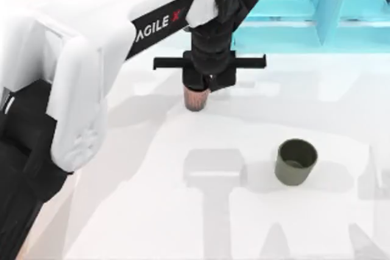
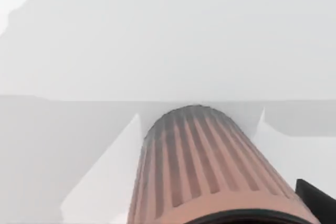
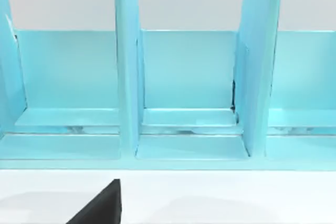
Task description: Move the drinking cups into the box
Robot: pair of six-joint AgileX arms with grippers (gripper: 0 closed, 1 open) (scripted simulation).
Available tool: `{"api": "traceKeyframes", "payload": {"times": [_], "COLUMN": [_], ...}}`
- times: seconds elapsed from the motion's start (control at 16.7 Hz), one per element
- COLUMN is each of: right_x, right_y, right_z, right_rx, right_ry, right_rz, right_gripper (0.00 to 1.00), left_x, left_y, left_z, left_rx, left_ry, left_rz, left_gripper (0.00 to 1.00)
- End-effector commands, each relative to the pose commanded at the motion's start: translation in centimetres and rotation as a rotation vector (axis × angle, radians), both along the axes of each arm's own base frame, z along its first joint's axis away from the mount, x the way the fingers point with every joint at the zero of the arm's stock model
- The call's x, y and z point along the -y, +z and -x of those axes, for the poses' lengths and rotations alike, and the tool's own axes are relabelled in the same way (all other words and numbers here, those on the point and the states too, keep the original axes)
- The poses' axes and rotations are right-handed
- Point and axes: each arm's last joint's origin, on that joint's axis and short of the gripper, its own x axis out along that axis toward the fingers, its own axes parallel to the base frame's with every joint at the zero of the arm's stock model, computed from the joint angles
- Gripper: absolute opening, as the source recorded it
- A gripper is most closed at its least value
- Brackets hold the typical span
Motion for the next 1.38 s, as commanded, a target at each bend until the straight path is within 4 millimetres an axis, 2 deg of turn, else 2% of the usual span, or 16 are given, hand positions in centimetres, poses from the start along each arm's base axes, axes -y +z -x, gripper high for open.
{"api": "traceKeyframes", "payload": {"times": [0.3,0.42,0.54,0.72,0.84,0.96,1.2,1.26,1.38], "right_x": [0.0,0.0,0.0,0.0,0.0,0.0,0.0,0.0,0.0], "right_y": [0.0,0.0,0.0,0.0,0.0,0.0,0.0,0.0,0.0], "right_z": [0.0,0.0,0.0,0.0,0.0,0.0,0.0,0.0,0.0], "right_rx": [0.0,0.0,0.0,0.0,0.0,0.0,0.0,0.0,0.0], "right_ry": [0.0,0.0,0.0,0.0,0.0,0.0,0.0,0.0,0.0], "right_rz": [0.0,0.0,0.0,0.0,0.0,0.0,0.0,0.0,0.0], "right_gripper": [1.0,1.0,1.0,1.0,1.0,1.0,1.0,1.0,1.0], "left_x": [0.1,-0.6,-2.6,-6.6,-8.9,-9.9,-9.8,-10.4,-13.2], "left_y": [0.0,0.6,2.7,7.2,9.3,10.0,10.1,10.3,11.1], "left_z": [0.1,0.0,-0.4,-0.4,-0.2,-0.1,0.0,0.0,0.2], "left_rx": [0.0,-0.003,-0.004,0.006,0.005,0.0,0.003,0.0,-0.017], "left_ry": [-0.005,-0.003,-0.001,-0.001,-0.003,-0.005,-0.009,-0.01,-0.011], "left_rz": [-0.001,-0.003,-0.003,0.004,0.002,-0.001,-0.002,-0.004,-0.009], "left_gripper": [0.0,0.0,0.0,0.0,0.0,0.0,0.0,0.0,0.0]}}
